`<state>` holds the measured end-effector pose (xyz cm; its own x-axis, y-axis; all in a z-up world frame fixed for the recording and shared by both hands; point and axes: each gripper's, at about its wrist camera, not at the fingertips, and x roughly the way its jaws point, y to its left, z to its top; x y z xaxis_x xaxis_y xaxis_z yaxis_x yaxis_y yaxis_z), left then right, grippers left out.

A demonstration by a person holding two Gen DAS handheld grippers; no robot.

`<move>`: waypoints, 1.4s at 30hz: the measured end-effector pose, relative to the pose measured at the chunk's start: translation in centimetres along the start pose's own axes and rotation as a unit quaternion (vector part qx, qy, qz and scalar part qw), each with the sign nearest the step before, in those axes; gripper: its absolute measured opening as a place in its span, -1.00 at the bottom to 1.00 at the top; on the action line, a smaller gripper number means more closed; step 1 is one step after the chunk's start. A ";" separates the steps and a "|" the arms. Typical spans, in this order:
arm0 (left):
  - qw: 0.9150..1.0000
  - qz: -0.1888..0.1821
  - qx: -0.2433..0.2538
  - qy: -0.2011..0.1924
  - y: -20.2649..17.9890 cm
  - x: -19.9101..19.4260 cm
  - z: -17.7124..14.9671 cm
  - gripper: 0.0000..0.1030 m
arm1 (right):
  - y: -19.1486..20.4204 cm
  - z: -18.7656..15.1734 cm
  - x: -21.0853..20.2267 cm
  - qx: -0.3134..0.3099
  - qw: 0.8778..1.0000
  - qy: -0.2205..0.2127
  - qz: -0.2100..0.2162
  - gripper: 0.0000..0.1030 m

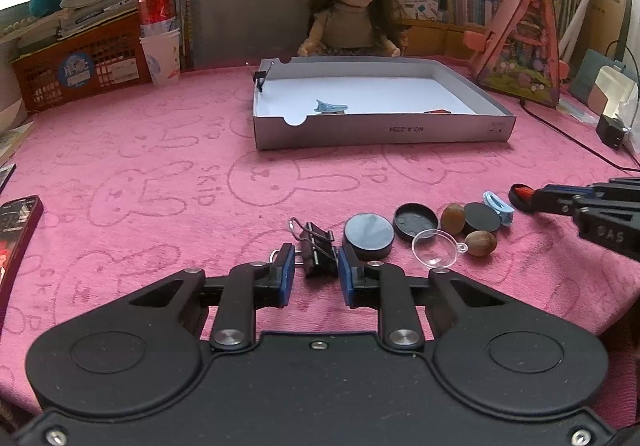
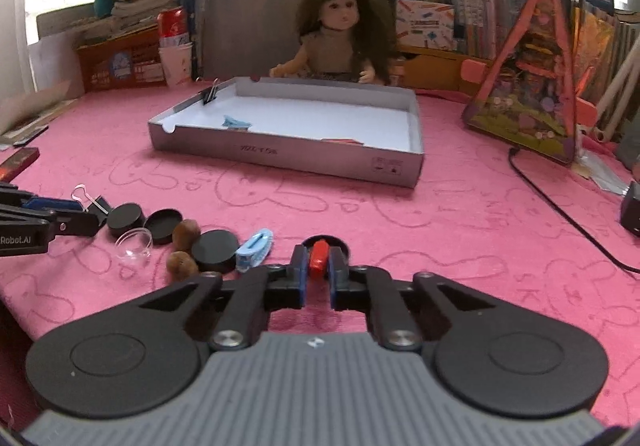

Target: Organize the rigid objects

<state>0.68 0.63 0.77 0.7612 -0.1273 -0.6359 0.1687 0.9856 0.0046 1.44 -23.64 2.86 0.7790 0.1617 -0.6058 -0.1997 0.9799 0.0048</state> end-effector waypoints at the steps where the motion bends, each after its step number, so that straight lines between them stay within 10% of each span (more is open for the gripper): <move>1: 1.000 0.001 -0.001 0.000 0.1 0.0 0.0 -0.57 | -0.1 0.0 -0.3 0.000 1.000 -0.003 -0.004 -0.74; 15: 1.000 0.002 -0.001 0.000 0.1 0.1 0.0 -0.56 | -4.1 -1.2 -2.2 0.028 0.999 0.008 -0.037 -0.70; 26: 1.000 0.006 0.000 -0.001 0.0 0.1 0.0 -0.55 | -4.7 -2.4 -2.8 -0.001 0.997 0.022 -0.078 -0.10; 42: 1.000 0.012 -0.006 -0.001 0.2 0.0 -0.1 -0.48 | -5.7 -2.3 -2.7 0.016 0.987 0.032 -0.154 -0.09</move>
<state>0.66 0.86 0.64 0.7665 -0.1034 -0.6339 0.1422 0.9898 0.0105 -0.91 -29.88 2.61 0.7610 -0.1518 -0.6307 0.0607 0.9846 -0.1638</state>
